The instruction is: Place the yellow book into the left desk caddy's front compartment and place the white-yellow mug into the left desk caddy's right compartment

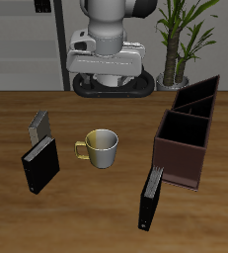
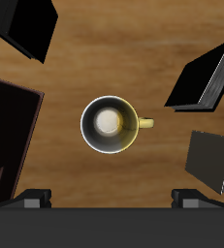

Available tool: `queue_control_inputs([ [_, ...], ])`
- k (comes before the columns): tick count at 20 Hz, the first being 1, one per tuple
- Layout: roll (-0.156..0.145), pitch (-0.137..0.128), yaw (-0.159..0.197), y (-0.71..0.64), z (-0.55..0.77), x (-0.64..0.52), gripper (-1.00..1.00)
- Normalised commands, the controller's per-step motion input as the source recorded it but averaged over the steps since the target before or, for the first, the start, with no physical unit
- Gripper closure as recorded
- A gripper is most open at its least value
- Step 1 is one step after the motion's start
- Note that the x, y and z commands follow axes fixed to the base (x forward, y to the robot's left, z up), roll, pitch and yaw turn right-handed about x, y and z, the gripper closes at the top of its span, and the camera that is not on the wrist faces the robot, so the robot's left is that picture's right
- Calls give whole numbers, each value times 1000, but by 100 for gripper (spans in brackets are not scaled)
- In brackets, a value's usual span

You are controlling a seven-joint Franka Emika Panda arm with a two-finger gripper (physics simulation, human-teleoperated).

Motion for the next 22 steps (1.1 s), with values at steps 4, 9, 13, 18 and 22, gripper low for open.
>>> queue_control_inputs([
  [4,-26,-10,4,-327,-27,48,-100],
  [9,-41,-22,-11,-628,-94,26,-100],
  [13,19,-27,-11,-337,-132,-87,-100],
  [18,-1,-18,-6,-588,-243,-124,-100],
  [22,-9,-20,7,-467,-134,-141,-100],
])
